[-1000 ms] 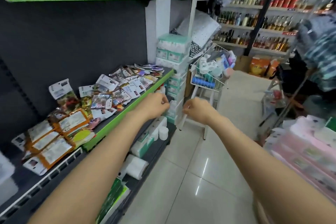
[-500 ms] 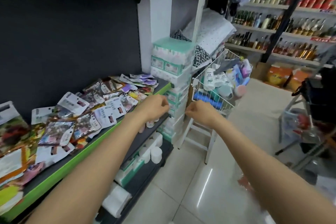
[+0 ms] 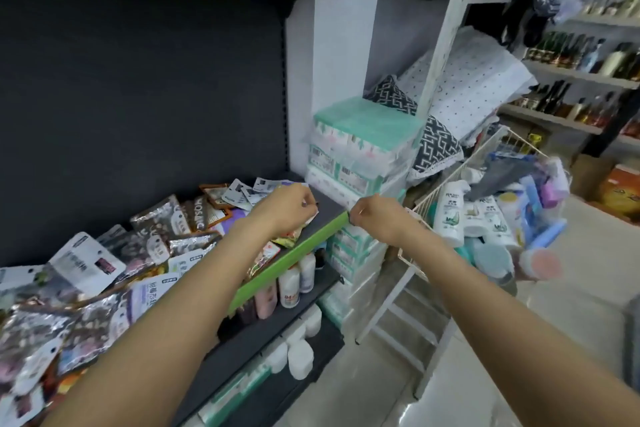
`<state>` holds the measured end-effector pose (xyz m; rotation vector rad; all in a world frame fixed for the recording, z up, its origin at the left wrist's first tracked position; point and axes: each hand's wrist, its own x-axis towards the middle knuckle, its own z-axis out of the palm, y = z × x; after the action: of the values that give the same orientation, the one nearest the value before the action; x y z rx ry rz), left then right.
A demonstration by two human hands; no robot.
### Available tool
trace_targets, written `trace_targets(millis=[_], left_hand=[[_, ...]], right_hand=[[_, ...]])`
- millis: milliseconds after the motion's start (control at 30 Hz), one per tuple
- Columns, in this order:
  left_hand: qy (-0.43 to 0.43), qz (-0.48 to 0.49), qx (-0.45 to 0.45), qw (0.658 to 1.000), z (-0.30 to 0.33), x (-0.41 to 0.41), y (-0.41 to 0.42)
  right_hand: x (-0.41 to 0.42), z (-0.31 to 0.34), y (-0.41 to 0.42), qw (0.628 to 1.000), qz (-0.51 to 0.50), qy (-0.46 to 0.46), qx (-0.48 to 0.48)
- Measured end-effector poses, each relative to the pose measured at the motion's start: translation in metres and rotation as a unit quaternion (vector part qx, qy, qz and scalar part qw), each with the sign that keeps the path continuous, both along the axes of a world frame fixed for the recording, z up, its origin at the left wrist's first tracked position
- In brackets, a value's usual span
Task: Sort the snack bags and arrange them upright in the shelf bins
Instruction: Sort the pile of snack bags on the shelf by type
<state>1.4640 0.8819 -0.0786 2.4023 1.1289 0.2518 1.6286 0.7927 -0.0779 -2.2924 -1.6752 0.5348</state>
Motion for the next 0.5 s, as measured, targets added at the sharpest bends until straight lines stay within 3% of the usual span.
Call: trace_targets(millis=[233, 500], left_hand=[[0.002, 0.117, -0.007, 0.993, -0.014, 0.040, 0.084], [-0.001, 0.281, -0.033, 0.959, -0.029, 0.059, 0.142]], right_hand=[[0.043, -0.004, 0.124, 0.992, 0.116, 0.032, 0.027], [0.081, -0.009, 0.239, 0.965, 0.261, 0.039, 0.016]])
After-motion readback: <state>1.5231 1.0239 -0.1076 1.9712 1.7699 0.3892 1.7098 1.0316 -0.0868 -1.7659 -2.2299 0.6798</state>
